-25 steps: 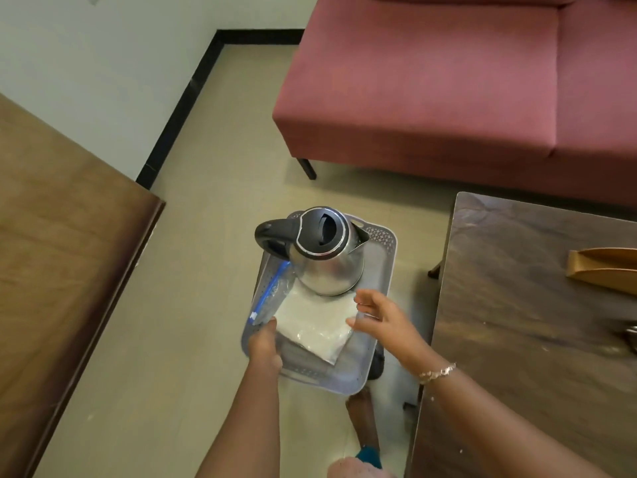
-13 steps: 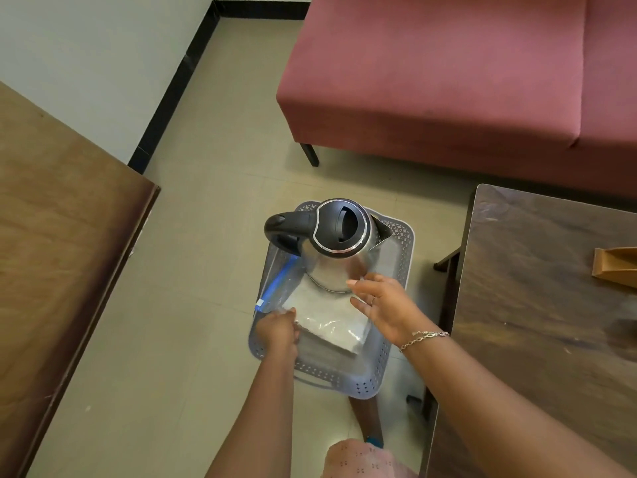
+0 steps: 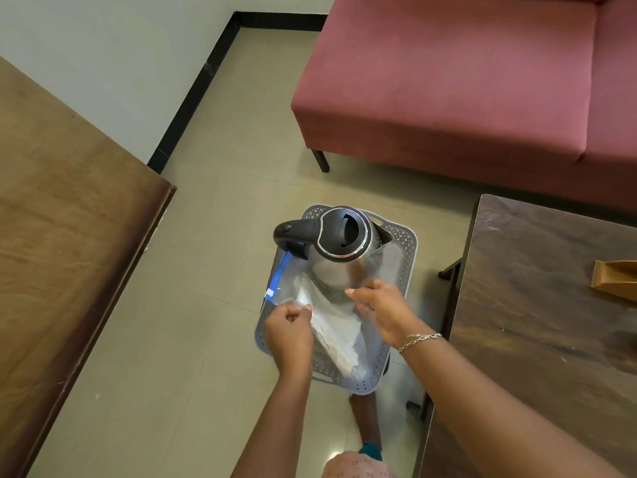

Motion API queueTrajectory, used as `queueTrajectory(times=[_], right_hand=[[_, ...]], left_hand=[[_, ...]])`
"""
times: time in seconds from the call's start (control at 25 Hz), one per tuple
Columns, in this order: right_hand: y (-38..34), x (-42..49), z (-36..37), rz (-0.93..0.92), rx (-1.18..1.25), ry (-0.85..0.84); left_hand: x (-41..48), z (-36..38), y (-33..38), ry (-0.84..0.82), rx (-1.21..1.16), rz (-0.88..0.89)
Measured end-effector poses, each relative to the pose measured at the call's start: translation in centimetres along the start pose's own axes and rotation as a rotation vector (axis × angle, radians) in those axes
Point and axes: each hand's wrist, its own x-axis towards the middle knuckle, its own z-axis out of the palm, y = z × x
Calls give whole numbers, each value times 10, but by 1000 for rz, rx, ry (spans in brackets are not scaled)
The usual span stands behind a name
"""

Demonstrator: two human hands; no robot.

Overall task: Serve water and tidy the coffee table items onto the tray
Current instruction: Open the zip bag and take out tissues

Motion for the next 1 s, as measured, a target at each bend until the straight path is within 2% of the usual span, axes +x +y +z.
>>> queueTrajectory(times=[0.16,0.28,0.4,0.6,0.68,0.72,0.84,0.92,1.0], right_hand=[[5,-19,-9,-132,-316,-138],[-2,-34,-18,-196,-344,-303],[-12,-43,-23,-217,-240,-413],[-15,-54,-41,-325,-224,-273],[-19,-56,-51,-365,-230,-206],[-22,-56,-55,-377,-245,-174],[-35,-53,-63,-417,-401,-107],[-44,-46,-63,-433,-580,-108],[-52,-39,-61,-424,-666,-118]], left_hand=[[-35,-38,7,-11,51,242],[-56,-74,6,-173,-78,302],[-59,-99,9,-397,-195,332],[-39,-104,35,-706,-82,447],[-14,-98,52,-809,-95,348],[0,-91,57,-793,-93,287],[36,-54,67,-533,-103,-3],[52,-24,73,-483,-158,-213],[66,3,82,-491,-273,-348]])
